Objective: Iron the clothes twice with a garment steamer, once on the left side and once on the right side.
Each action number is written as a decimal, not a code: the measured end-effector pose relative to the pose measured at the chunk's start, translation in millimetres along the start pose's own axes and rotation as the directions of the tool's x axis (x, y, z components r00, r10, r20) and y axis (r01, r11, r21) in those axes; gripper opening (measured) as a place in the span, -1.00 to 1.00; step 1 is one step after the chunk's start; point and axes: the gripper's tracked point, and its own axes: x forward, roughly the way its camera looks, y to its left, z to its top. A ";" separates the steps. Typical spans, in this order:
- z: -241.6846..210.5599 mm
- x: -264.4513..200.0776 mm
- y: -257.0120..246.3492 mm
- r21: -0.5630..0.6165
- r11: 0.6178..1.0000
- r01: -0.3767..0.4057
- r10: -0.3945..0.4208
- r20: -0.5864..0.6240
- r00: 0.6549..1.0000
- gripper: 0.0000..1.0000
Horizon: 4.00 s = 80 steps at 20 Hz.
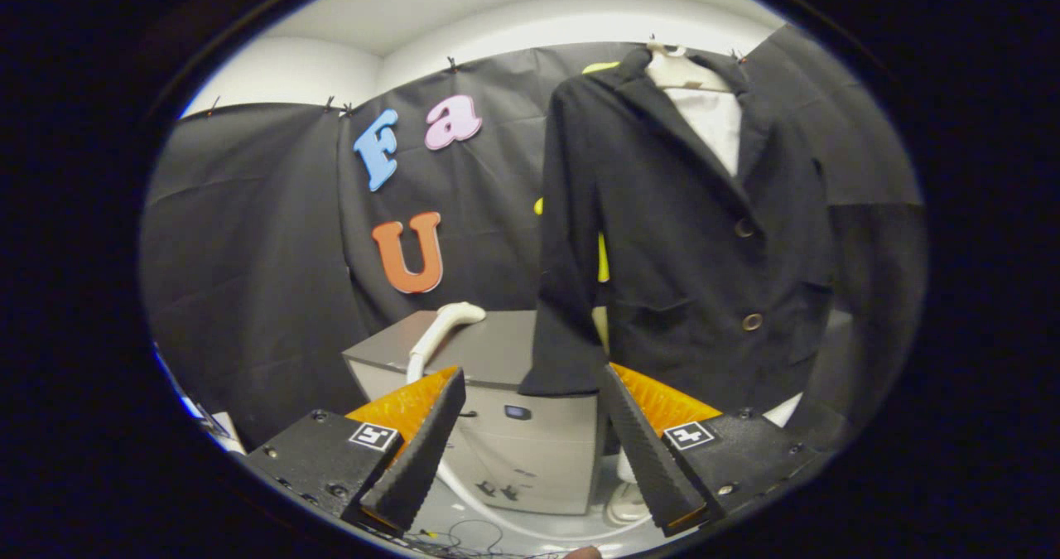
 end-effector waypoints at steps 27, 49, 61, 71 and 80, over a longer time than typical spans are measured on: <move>-53.3 317.5 157.8 -0.093 0.988 -0.119 0.054 -0.519 0.853 0.13; 54.0 153.4 142.4 -0.017 0.977 -0.214 0.203 -0.246 0.948 -0.44; 161.9 -33.6 15.5 -0.092 0.996 -0.013 0.029 0.166 0.986 -0.44; 198.5 -77.2 -94.2 -0.124 0.984 0.131 -0.091 0.290 0.953 -0.44; 206.5 -51.1 -154.0 -0.124 0.974 0.192 -0.138 0.351 0.926 -0.44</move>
